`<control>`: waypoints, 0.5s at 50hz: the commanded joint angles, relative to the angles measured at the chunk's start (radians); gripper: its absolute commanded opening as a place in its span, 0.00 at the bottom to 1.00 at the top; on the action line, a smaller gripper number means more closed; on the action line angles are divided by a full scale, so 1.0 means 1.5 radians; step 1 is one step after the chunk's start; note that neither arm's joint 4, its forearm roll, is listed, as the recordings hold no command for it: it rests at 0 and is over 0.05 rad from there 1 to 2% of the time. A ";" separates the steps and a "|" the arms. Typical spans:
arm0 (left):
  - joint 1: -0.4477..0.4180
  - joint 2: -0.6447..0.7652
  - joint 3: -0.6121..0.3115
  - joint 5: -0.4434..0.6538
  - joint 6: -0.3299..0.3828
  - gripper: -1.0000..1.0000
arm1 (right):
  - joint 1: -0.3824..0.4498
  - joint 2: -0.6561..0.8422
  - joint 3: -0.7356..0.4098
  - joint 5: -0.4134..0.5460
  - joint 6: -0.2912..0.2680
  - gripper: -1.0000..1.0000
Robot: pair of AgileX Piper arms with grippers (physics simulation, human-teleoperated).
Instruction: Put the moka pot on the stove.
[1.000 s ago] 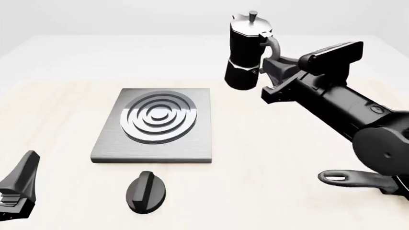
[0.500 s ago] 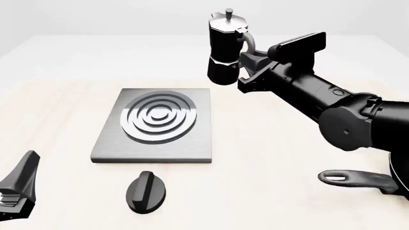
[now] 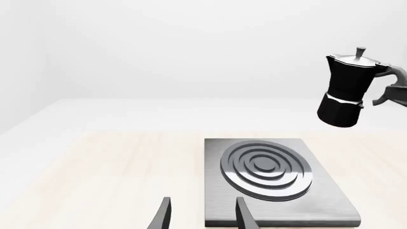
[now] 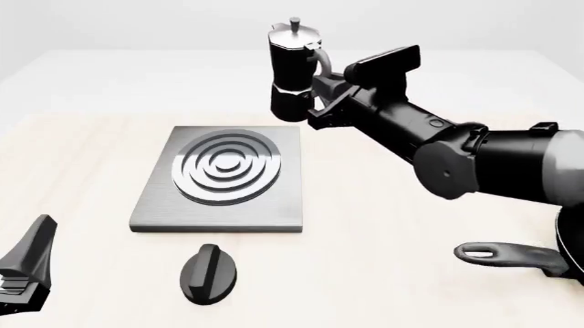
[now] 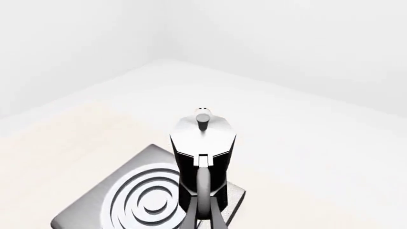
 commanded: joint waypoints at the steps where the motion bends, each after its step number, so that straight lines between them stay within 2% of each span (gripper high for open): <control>1: 0.000 0.000 0.000 0.000 0.000 1.00 | 0.018 0.034 -0.042 -0.002 0.009 0.00; 25: 0.000 0.000 0.000 0.000 0.000 1.00 | 0.039 0.120 -0.097 -0.013 0.031 0.00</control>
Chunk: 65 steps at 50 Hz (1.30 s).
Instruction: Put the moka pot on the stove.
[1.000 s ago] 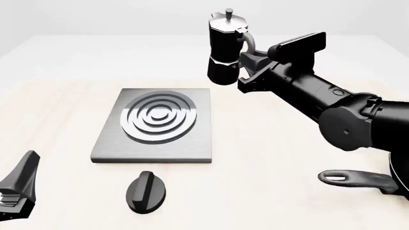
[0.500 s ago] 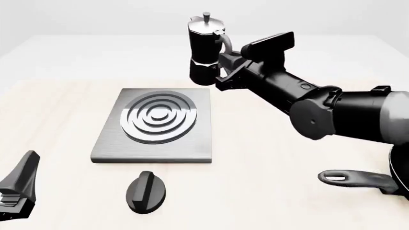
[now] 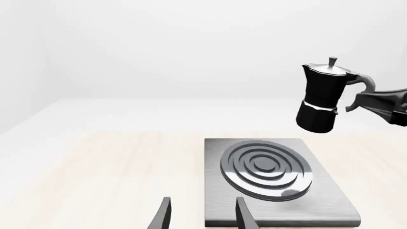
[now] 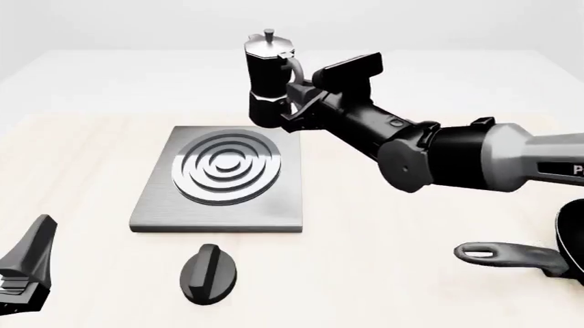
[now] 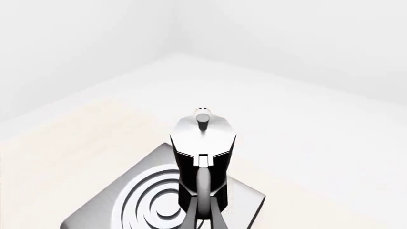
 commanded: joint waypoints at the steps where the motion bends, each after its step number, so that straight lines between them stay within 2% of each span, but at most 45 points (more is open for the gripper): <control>1: 0.000 0.000 0.000 0.000 0.000 1.00 | 0.009 0.027 -0.026 -0.008 0.012 0.00; 28: 0.000 0.000 0.000 0.000 0.000 1.00 | 0.040 0.114 -0.083 -0.010 0.035 0.00; 65: 0.000 0.000 0.000 0.000 0.000 1.00 | 0.062 0.180 -0.126 -0.009 0.054 0.00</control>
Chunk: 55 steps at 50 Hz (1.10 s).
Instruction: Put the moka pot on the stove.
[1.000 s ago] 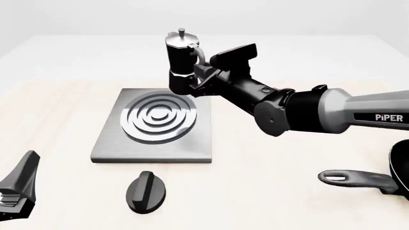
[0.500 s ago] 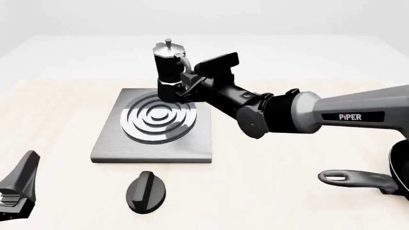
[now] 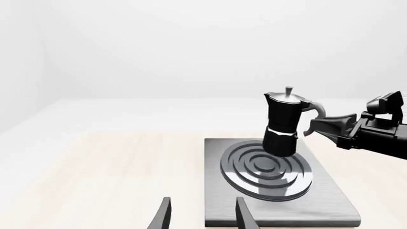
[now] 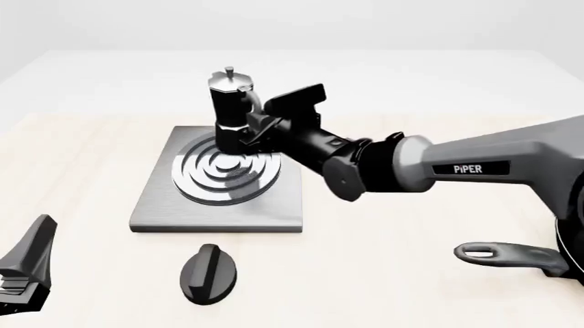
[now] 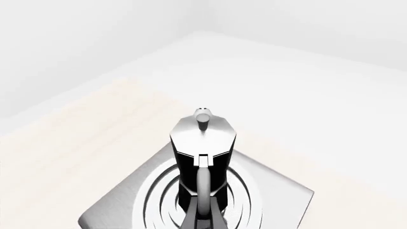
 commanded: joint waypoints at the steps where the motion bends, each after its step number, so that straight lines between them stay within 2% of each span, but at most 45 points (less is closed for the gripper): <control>1: 0.000 0.000 0.000 0.000 0.000 1.00 | 0.008 0.012 -0.017 -0.004 0.011 0.00; 55: 0.000 0.000 0.000 0.000 0.000 1.00 | 0.020 0.059 -0.026 -0.021 0.032 0.00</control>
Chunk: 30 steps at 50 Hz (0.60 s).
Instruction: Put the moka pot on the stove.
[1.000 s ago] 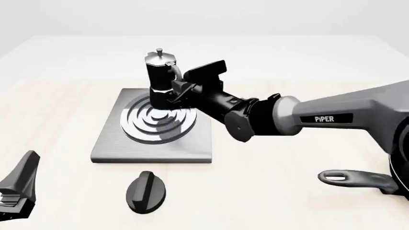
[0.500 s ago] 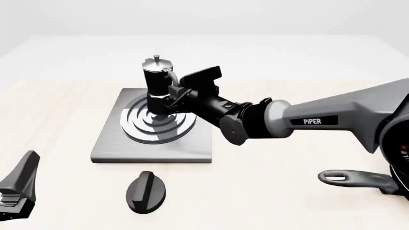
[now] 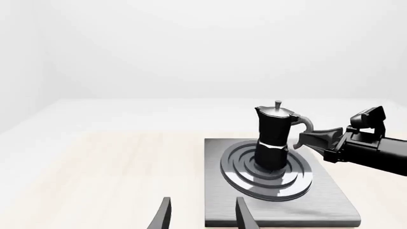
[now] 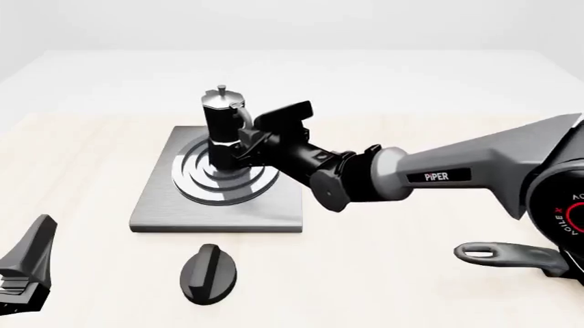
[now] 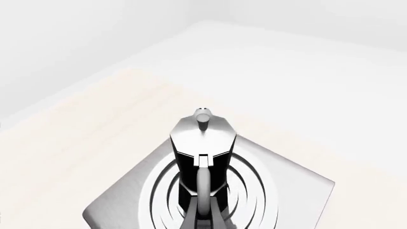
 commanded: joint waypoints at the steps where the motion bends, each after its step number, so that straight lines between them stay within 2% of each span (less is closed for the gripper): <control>1: 0.000 0.000 0.000 0.000 0.000 1.00 | 0.004 0.003 -0.008 -0.006 0.007 0.00; 17: 0.000 0.000 0.000 0.000 0.000 1.00 | 0.010 0.021 -0.014 -0.011 0.018 0.00; 18: 0.000 0.000 0.000 0.000 0.000 1.00 | 0.015 0.022 -0.014 -0.012 0.020 1.00; 30: 0.000 0.000 0.000 0.000 0.000 1.00 | 0.028 0.028 -0.012 -0.014 0.028 1.00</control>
